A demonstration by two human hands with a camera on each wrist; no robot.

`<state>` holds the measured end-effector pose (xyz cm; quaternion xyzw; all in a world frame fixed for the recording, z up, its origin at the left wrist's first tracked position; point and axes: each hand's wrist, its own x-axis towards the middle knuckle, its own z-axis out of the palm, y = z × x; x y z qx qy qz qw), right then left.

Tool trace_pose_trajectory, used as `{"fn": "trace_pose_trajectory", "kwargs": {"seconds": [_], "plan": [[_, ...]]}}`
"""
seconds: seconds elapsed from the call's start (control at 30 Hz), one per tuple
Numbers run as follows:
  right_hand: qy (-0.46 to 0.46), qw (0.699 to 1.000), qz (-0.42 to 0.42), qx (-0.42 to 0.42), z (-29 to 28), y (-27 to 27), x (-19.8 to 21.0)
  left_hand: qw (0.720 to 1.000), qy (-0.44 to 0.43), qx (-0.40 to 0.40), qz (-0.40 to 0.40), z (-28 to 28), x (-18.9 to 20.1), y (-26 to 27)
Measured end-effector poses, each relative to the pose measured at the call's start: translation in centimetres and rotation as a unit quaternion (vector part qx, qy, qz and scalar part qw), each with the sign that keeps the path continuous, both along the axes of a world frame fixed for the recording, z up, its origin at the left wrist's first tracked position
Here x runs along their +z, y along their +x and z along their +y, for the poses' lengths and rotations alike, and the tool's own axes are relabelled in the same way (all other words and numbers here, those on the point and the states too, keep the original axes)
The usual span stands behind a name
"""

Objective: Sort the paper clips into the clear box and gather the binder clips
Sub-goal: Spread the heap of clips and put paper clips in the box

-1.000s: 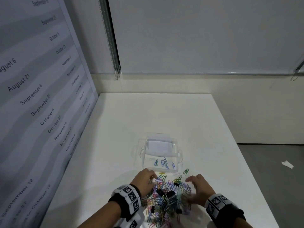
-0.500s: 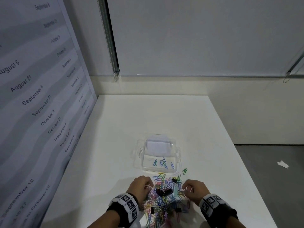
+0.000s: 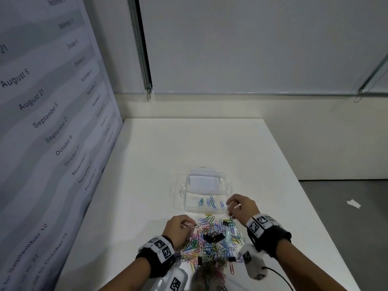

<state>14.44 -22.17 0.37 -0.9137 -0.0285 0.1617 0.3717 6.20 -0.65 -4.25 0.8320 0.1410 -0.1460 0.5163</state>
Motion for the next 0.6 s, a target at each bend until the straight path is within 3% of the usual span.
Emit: {"fn": "trace_pose_trajectory", "kwargs": {"seconds": [0.13, 0.27, 0.47, 0.6], "plan": [[0.078, 0.996, 0.009, -0.042, 1.6, 0.8, 0.1, 0.998, -0.060, 0.020, 0.005, -0.1, -0.1, 0.4], [0.077, 0.995, -0.014, -0.058, 1.1, 0.5, -1.0, 0.994, -0.106, 0.018, -0.020, -0.7, 1.1, 2.2], [-0.005, 0.998, -0.035, -0.053, -2.2, -0.9, -3.0, 0.995, -0.091, 0.017, -0.048, -1.0, 2.1, 5.2], [-0.135, 0.990, 0.018, 0.023, -4.2, -1.0, -4.2, 0.999, -0.040, 0.003, -0.019, -0.8, 2.2, 6.3]]}}
